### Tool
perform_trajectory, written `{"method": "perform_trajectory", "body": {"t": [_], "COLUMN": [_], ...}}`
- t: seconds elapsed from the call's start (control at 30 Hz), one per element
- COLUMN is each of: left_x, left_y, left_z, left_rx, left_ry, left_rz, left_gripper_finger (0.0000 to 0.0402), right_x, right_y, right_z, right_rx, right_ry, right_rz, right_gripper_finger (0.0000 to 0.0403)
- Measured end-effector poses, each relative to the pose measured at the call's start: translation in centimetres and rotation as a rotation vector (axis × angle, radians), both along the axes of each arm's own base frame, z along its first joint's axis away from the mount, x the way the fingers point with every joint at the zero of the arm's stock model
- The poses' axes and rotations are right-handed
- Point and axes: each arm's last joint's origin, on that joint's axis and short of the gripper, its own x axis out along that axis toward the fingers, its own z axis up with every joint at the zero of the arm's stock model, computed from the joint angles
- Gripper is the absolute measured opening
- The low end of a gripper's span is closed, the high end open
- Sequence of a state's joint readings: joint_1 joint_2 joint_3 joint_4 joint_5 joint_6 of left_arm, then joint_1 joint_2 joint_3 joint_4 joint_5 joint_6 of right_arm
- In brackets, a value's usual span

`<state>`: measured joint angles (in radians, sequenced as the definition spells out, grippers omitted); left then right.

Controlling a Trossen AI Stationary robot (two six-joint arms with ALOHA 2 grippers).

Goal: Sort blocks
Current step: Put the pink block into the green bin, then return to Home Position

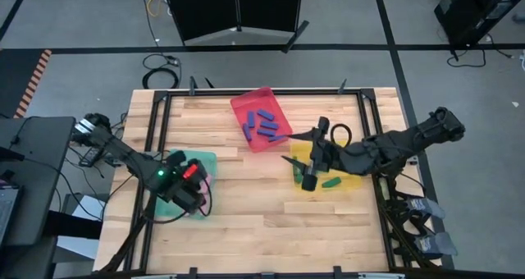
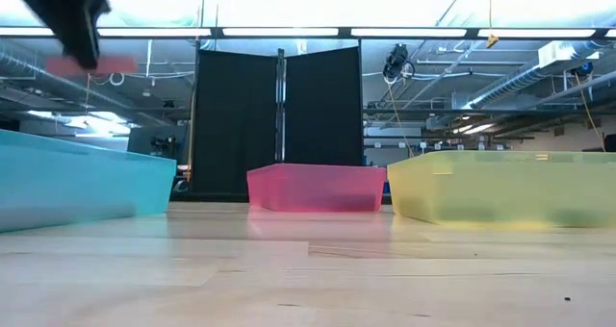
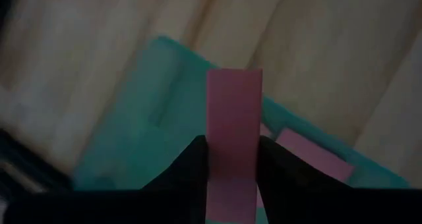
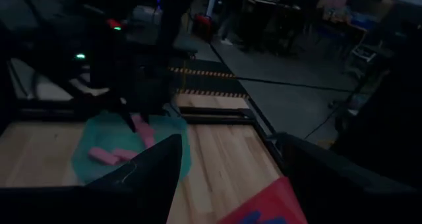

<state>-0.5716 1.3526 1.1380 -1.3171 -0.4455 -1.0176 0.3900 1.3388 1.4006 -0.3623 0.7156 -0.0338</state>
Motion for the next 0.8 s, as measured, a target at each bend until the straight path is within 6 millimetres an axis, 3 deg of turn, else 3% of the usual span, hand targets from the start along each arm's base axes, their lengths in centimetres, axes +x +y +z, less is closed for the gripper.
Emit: {"method": "perform_trajectory", "body": {"t": [0.1, 0.23, 0.37, 0.47, 0.6, 0.7, 0.8], "left_x": [-0.6, -1.0, -1.4, -2.1, -4.0, -5.5, -6.5], "left_y": [0.2, 0.2, -0.1, -0.2, -0.5, -0.8, -0.8], "left_z": [-2.3, -3.6, -2.3, -0.5, 1.8, 3.1, 3.7], "left_rx": [-0.059, -0.077, -0.038, -0.022, 0.035, 0.088, 0.129], "left_ry": [0.048, 0.081, -0.024, -0.153, -0.386, -0.542, -0.628], "left_rz": [0.011, 0.007, -0.009, -0.039, -0.095, -0.134, -0.163], "left_gripper_finger": [0.0108, 0.0216, 0.0306, 0.0322, 0.0282, 0.0204, 0.0105], "right_x": [-0.5, -1.2, -2.9, -4.6, -7.3, -9.6, -11.7], "right_y": [1.1, 2.4, 3.4, 3.8, 4.5, 5.2, 5.7], "right_z": [0.0, -0.2, -0.6, -0.8, -1.4, -2.5, -4.1], "right_rx": [-0.009, -0.034, -0.060, -0.046, -0.014, -0.023, -0.011], "right_ry": [0.002, 0.021, 0.071, 0.109, 0.154, 0.141, 0.101], "right_rz": [0.013, 0.021, 0.007, 0.001, -0.014, -0.040, -0.031], "right_gripper_finger": [0.0271, 0.0271, 0.0271, 0.0271, 0.0258, 0.0218, 0.0150]}}
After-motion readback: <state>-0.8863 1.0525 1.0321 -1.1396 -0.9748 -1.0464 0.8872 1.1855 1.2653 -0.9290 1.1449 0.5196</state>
